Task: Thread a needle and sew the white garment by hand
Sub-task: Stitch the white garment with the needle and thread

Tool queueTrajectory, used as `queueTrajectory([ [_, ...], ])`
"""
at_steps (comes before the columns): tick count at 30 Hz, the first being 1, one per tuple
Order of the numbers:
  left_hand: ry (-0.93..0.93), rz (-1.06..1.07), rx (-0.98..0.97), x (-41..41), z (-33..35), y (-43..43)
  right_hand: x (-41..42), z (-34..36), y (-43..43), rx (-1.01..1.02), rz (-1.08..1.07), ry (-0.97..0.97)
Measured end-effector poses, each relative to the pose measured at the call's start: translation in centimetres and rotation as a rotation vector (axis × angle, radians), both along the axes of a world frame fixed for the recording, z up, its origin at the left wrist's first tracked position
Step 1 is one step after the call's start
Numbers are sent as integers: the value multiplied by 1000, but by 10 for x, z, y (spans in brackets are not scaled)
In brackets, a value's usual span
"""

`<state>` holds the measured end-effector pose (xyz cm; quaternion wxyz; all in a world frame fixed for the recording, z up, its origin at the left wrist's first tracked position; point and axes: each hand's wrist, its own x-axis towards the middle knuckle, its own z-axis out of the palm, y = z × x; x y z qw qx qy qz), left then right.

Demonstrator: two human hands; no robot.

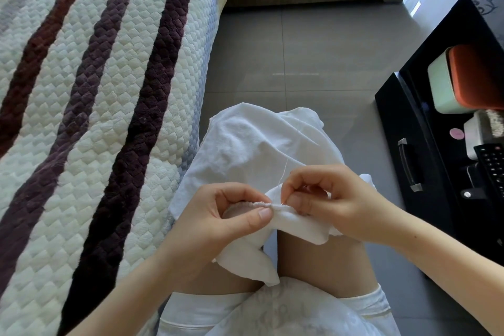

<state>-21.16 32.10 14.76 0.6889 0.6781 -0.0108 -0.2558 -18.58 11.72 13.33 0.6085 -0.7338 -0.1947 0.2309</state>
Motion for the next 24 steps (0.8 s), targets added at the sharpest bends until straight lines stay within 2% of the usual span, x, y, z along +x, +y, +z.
queueTrajectory([
  [4, 37, 0, 2, -1, -1, -2, -2, -2, 2, 153, 4, 185],
  [8, 53, 16, -13, 1, -2, -4, -2, -5, 5, 256, 0, 275],
  [10, 66, 31, -40, 1, -2, -5, -1, -9, 2, 163, -33, 142],
  [13, 76, 50, -67, 1, -2, -6, 2, -15, -4, -158, -111, -335],
  [15, 82, 58, -71, 1, 0, -9, 2, -18, -6, -209, -116, -465],
  [18, 71, 70, -39, 3, 1, -13, -2, -19, -2, -206, -101, -471],
  [24, 55, 140, 18, 3, -1, -13, -14, -12, 6, -117, -162, -351],
])
